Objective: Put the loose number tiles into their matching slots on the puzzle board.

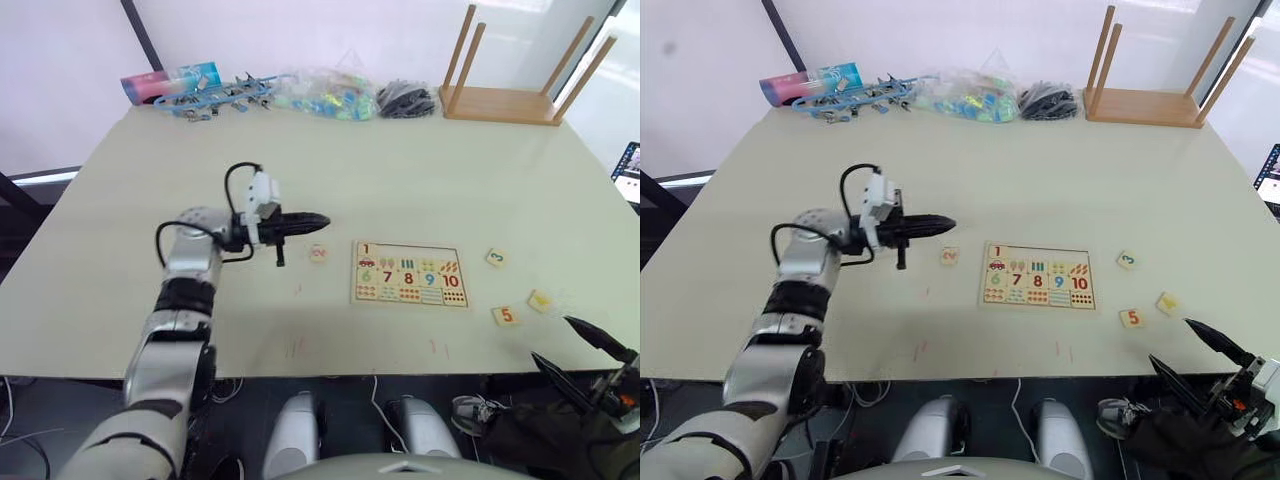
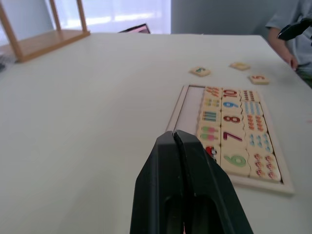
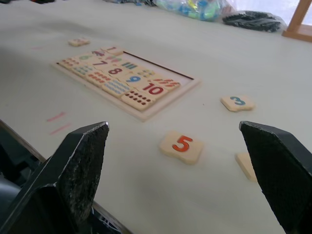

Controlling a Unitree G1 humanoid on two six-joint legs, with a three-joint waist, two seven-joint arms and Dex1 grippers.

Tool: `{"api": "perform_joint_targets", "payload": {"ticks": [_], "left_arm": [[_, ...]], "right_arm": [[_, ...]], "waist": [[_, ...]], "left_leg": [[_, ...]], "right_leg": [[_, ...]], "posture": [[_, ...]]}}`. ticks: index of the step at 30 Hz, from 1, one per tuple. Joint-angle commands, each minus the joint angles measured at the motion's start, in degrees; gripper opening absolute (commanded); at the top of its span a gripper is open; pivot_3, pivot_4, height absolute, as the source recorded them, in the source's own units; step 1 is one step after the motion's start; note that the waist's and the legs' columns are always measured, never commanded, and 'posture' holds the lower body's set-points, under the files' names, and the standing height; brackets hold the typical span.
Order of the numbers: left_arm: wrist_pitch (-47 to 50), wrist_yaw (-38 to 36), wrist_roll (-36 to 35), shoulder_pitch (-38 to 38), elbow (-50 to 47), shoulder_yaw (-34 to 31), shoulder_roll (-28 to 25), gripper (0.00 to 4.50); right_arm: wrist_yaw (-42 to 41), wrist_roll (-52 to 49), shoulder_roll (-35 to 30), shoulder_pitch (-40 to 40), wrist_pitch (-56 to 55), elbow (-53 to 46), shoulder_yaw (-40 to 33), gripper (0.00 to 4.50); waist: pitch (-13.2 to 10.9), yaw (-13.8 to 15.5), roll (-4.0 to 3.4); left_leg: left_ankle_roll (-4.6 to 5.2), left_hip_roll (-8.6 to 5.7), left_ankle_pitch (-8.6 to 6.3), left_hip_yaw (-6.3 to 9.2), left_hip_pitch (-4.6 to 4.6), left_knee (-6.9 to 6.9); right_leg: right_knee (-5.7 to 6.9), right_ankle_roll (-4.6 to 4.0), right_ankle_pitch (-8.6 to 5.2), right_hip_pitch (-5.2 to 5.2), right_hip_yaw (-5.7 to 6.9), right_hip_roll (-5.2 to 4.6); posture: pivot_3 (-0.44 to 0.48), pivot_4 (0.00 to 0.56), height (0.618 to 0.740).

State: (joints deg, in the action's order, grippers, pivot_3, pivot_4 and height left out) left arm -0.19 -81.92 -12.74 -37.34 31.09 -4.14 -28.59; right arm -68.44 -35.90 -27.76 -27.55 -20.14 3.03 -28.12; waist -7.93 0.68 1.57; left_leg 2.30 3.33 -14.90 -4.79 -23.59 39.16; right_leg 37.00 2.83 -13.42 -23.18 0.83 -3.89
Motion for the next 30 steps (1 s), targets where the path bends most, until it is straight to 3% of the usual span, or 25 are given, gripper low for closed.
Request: {"api": "perform_joint_targets", "payload": {"ticks": [1, 3, 5, 6, 7, 8, 9, 11, 18, 25, 30], "left_arm": [[2.1, 2.4, -2.1, 3.9, -6.6, -1.9, -3.5, 0.28], [4.6, 4.2, -4.4, 7.2, -9.3, -4.1, -5.4, 0.89], [6.6, 5.1, -6.3, 10.3, -12.6, -5.4, -6.8, 1.88], [7.5, 5.8, -7.0, 12.2, -14.5, -6.1, -7.4, 2.60], [9.0, 6.1, -8.2, 15.0, -16.9, -7.1, -8.5, 2.78], [9.9, 6.6, -8.9, 17.2, -18.9, -7.9, -9.2, 3.43], [11.0, 7.4, -9.8, 19.7, -20.9, -9.1, -10.0, 3.58], [12.5, 8.9, -11.0, 22.8, -23.7, -10.4, -10.9, 4.36], [15.3, 12.7, -14.0, 32.9, -30.9, -15.1, -12.6, 4.47], [18.1, 19.7, -17.9, 45.3, -41.3, -20.7, -10.3, 4.47], [17.2, 20.7, -18.6, 49.7, -42.2, -22.7, -10.6, 4.47]], "right_arm": [[0.4, -0.3, -1.4, 0.4, -0.3, 0.3, -2.3, 4.50], [0.3, -0.5, -1.8, 0.5, -0.2, 0.7, -2.4, 4.50], [0.0, -0.7, -2.2, 0.5, -0.2, 1.2, -2.6, 4.50], [-0.2, -0.9, -2.4, 0.5, -0.2, 1.6, -2.8, 4.50], [-0.3, -0.9, -2.6, 0.6, -0.2, 2.0, -3.0, 4.50], [-0.5, -1.0, -2.8, 0.7, -0.1, 2.3, -3.1, 4.50], [-0.5, -1.0, -3.0, 0.8, 0.0, 2.6, -3.3, 4.50], [-0.7, -1.1, -3.3, 0.9, 0.0, 3.1, -3.6, 4.50], [-1.8, -1.0, -3.6, 0.7, -0.3, 4.9, -4.4, 4.50], [-4.4, -2.5, -3.9, -0.2, -0.8, 6.8, -6.1, 4.50], [-5.5, -2.8, -4.5, 0.3, -0.3, 8.1, -6.9, 4.50]], "waist": [[0.0, 0.1, -0.01], [0.0, 0.2, -0.01], [0.0, 0.1, -0.02], [0.0, 0.2, -0.02], [0.0, 0.1, -0.03], [0.0, 0.1, -0.06], [0.0, 0.1, -0.10], [0.1, 0.0, -0.15], [0.0, 0.1, -0.30], [0.0, 0.1, -0.37], [0.0, 0.1, -0.37]], "left_leg": [[0.00, 0.00, 0.00, -0.01, 0.04, 0.00], [0.00, 0.00, 0.00, 0.02, 0.11, 0.01], [0.01, 0.00, 0.00, 0.01, 0.12, 0.00], [0.01, 0.00, 0.00, 0.02, 0.13, 0.00], [0.01, 0.00, 0.00, 0.02, 0.12, 0.00], [0.01, 0.02, 0.00, 0.00, 0.13, 0.00], [0.01, 0.04, 0.00, -0.03, 0.15, 0.00], [0.03, 0.08, -0.01, -0.07, 0.17, -0.02], [0.02, 0.30, -0.05, -0.25, 0.72, -0.13], [-0.23, 0.33, -0.19, -0.32, 0.77, -0.46], [-0.24, 0.31, -0.20, -0.35, 0.80, -0.59]], "right_leg": [[0.00, 0.00, 0.00, 0.04, 0.00, 0.00], [0.00, 0.00, 0.00, 0.12, 0.02, -0.03], [0.00, 0.00, 0.00, 0.13, -0.03, -0.04], [0.00, 0.00, 0.00, 0.13, -0.03, -0.04], [0.00, -0.01, 0.00, 0.13, -0.02, -0.04], [-0.01, -0.01, -0.01, 0.12, -0.04, -0.07], [-0.01, -0.01, -0.01, 0.13, -0.06, -0.09], [-0.02, -0.01, -0.01, 0.13, -0.07, -0.11], [-0.04, -0.02, -0.02, 0.49, -0.13, -0.17], [-0.22, -0.04, -0.03, 0.43, -0.15, -0.56], [-0.28, -0.06, -0.04, 0.40, -0.12, -0.57]], "posture": [[0.000, 0.150, 0.738], [0.000, 0.150, 0.738], [0.000, 0.150, 0.738], [0.000, 0.150, 0.738], [0.000, 0.150, 0.738], [0.000, 0.150, 0.738], [0.000, 0.150, 0.738], [0.000, 0.150, 0.738], [0.000, 0.150, 0.738], [0.000, 0.150, 0.738], [0.000, 0.150, 0.738]]}}
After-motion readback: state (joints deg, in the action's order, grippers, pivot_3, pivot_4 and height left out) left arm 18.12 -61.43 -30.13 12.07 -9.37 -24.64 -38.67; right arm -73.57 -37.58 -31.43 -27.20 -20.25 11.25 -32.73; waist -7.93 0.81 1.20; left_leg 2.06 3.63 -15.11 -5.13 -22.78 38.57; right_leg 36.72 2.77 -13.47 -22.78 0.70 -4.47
